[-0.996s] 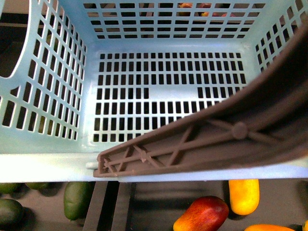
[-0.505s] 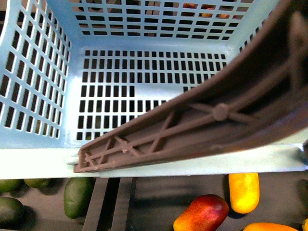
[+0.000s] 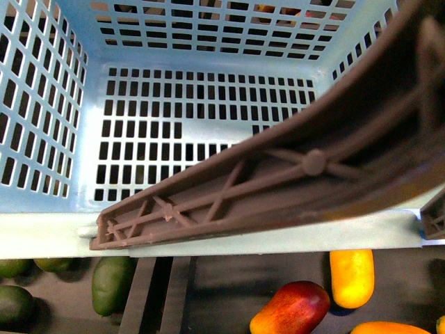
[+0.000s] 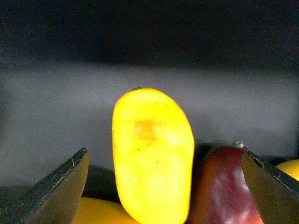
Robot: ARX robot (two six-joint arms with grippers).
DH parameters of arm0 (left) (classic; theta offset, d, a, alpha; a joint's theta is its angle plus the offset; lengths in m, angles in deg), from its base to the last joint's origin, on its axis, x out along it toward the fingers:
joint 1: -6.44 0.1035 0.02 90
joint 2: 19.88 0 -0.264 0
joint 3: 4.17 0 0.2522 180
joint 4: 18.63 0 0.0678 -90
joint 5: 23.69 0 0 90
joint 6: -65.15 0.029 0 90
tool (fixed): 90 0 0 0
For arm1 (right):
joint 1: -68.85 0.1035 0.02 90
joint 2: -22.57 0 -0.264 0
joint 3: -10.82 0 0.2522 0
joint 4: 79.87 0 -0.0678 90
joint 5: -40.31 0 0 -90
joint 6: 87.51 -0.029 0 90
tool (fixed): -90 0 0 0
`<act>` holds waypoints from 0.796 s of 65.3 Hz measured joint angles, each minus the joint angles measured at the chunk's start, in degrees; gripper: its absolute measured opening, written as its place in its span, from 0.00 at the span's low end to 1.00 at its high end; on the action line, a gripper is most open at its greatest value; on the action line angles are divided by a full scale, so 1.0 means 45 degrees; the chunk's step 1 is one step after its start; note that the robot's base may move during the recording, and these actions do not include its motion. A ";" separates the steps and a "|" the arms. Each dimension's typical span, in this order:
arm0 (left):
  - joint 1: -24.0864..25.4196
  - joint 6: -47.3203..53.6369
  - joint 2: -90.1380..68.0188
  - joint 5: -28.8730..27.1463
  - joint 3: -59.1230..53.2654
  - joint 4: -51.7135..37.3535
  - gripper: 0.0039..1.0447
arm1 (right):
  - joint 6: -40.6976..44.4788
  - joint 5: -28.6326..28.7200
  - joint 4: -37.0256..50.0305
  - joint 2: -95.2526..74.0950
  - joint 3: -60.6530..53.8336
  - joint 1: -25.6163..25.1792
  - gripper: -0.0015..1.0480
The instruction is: Pick lemon and mango into basket
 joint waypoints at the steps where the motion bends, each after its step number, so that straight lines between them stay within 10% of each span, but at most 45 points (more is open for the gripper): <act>1: 0.0000 0.0000 0.0000 -0.0005 0.0000 0.0000 0.04 | 0.0000 0.0000 -0.0005 -0.0058 0.0039 0.0029 0.92; 42: -0.0005 0.0000 0.0000 0.0015 0.0000 0.0000 0.04 | -0.0097 -0.0704 -0.0865 -0.2487 0.2118 0.0282 0.92; 52: -0.0005 0.0005 0.0000 0.0005 0.0000 0.0000 0.04 | -0.0087 -0.0704 -0.1093 -0.2671 0.2137 0.0209 0.76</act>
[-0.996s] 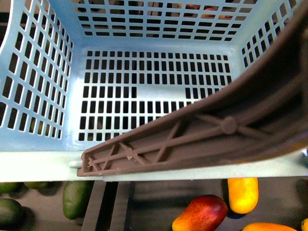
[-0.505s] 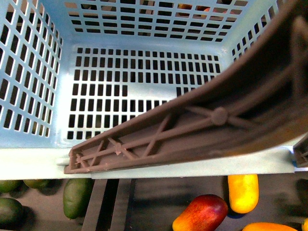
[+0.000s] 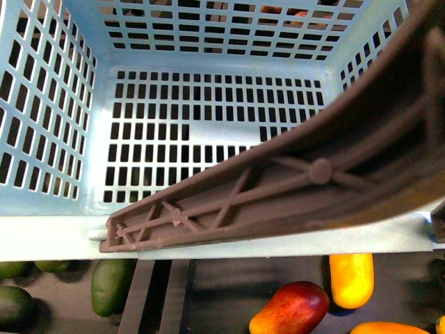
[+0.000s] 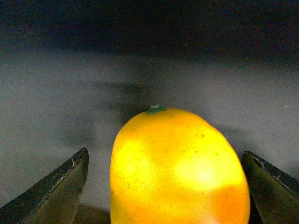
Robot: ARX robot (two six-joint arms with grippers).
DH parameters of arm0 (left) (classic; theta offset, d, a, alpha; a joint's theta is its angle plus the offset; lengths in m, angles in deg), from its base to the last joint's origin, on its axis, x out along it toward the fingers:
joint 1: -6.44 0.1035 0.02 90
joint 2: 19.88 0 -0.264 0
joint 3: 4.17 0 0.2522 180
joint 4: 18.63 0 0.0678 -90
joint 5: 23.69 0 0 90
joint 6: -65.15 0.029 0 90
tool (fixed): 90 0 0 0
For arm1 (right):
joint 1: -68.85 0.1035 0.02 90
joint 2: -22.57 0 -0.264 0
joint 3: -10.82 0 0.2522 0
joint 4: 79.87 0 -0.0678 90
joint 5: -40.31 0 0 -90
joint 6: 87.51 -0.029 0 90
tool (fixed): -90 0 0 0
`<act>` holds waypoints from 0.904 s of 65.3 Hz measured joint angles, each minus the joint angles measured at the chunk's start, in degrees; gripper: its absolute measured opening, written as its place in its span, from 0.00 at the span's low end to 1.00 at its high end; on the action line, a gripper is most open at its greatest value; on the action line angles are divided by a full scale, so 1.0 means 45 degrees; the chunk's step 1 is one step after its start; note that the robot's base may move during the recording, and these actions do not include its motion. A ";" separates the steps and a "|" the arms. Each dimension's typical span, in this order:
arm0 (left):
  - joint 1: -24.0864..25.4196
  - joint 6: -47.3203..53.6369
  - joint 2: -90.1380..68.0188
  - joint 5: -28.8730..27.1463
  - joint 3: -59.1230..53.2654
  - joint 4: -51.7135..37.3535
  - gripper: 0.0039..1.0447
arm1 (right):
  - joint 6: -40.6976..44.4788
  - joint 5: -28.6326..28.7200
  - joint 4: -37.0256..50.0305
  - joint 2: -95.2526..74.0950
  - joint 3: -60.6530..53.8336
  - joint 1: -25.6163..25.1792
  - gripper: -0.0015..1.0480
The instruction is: Pick lemon and mango into basket
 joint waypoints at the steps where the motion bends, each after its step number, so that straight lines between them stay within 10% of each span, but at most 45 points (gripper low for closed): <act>1: 0.0000 0.0000 0.0000 0.0000 0.0000 0.0000 0.04 | -0.0005 0.0005 0.0000 -0.0010 0.0000 -0.0010 0.74; 30: 0.0000 0.0000 0.0000 0.0005 0.0000 0.0000 0.04 | -0.1511 0.2108 0.0981 0.2676 -0.1617 -0.0777 0.62; 59: 0.0000 0.0000 0.0000 -0.0005 0.0000 0.0000 0.04 | -0.5610 0.5727 -0.0267 1.3386 -0.3623 -0.0729 0.62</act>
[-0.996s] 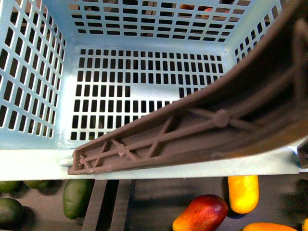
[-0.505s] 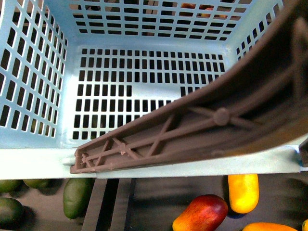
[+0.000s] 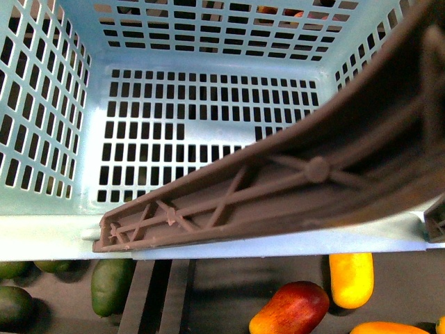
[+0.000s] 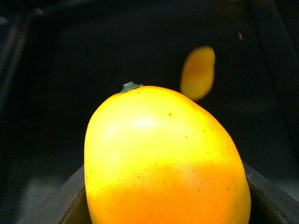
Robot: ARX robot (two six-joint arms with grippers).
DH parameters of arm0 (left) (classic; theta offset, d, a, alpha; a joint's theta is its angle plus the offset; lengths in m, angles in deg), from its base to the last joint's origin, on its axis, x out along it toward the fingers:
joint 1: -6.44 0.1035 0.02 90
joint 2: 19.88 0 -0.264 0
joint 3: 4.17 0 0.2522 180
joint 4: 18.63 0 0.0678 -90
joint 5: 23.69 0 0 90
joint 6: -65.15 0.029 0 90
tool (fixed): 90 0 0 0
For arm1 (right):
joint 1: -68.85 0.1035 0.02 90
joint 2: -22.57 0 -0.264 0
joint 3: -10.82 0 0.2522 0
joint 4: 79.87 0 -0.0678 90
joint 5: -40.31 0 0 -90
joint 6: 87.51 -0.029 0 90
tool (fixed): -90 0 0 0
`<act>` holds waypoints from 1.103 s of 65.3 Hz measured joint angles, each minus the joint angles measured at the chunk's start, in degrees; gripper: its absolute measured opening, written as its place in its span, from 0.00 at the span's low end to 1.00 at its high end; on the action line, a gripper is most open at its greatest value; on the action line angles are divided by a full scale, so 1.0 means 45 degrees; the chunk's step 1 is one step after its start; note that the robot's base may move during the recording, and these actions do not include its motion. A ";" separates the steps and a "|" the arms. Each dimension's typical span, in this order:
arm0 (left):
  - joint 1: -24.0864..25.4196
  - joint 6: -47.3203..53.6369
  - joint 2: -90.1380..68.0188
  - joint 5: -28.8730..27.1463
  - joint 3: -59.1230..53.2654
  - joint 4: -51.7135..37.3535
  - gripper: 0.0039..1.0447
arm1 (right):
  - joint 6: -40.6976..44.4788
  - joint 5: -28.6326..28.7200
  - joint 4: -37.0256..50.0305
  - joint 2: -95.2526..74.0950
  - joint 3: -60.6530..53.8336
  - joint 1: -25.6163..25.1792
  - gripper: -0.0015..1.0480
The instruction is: Pick lemon and mango into basket
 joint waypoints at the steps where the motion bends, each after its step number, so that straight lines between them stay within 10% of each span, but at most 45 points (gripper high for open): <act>1: 0.0000 0.0000 0.0000 0.0005 0.0000 0.0000 0.04 | -0.0112 -0.0034 -0.0049 0.0306 0.0029 0.0102 0.62; 40: 0.0000 0.0000 0.0000 0.0010 0.0000 0.0000 0.04 | -0.2555 -0.4284 0.0306 0.1797 0.2254 0.8573 0.62; 58: 0.0005 -0.0005 0.0000 -0.0087 0.0000 0.0000 0.04 | -0.2696 -0.5095 0.0471 0.0588 0.2297 1.0132 0.62; 72: 0.0029 -0.0029 0.0000 -0.0102 0.0000 0.0000 0.04 | -0.2798 -0.5804 0.0612 0.0277 0.2317 1.0312 0.90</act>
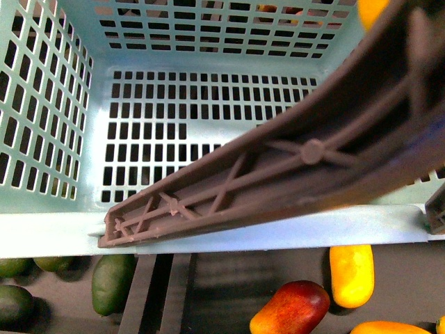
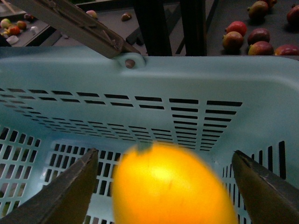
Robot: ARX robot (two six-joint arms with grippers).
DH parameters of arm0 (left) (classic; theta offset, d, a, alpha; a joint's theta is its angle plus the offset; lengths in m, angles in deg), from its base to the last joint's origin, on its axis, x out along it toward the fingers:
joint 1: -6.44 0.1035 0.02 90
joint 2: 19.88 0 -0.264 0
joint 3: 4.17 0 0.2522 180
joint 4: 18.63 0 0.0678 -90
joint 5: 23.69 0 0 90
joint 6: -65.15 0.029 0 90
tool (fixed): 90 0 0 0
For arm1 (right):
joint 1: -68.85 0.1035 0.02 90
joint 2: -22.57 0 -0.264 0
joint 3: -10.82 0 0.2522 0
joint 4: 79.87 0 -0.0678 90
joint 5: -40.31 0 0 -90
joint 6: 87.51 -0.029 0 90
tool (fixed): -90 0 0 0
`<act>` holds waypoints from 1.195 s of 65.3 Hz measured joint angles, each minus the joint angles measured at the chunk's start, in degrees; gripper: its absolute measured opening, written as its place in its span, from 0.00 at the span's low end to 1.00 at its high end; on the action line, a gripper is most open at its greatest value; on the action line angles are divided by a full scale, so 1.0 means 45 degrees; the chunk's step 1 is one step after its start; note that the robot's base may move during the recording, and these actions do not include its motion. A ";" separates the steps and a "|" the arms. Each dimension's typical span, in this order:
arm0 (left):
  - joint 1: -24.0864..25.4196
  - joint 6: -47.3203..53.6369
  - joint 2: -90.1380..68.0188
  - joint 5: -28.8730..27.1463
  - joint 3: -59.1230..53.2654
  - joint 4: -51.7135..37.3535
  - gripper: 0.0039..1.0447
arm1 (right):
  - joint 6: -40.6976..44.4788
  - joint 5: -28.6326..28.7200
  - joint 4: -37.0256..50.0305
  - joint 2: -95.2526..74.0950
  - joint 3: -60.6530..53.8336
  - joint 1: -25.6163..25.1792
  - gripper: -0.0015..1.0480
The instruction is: Pick lemon and mango into basket
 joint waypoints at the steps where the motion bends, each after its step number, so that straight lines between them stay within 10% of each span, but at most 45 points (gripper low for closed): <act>1: 0.0000 0.0000 0.0000 0.0015 0.0000 0.0000 0.04 | 0.0000 -0.0063 0.0019 0.0000 0.0000 0.0000 0.92; 26: 0.0010 -0.0029 0.0000 0.0019 -0.0005 0.0000 0.04 | 0.0253 -0.2992 0.0155 0.2429 -0.0593 -0.1010 0.90; 64: -0.0015 0.0010 0.0000 0.0102 -0.0005 0.0000 0.04 | 0.2331 -0.2035 0.2866 0.5799 -0.6101 -0.2725 0.06; 78: -0.0015 0.0010 0.0000 0.0102 -0.0005 0.0000 0.04 | 0.2385 -0.1593 0.2701 0.7087 -0.7140 -0.3157 0.02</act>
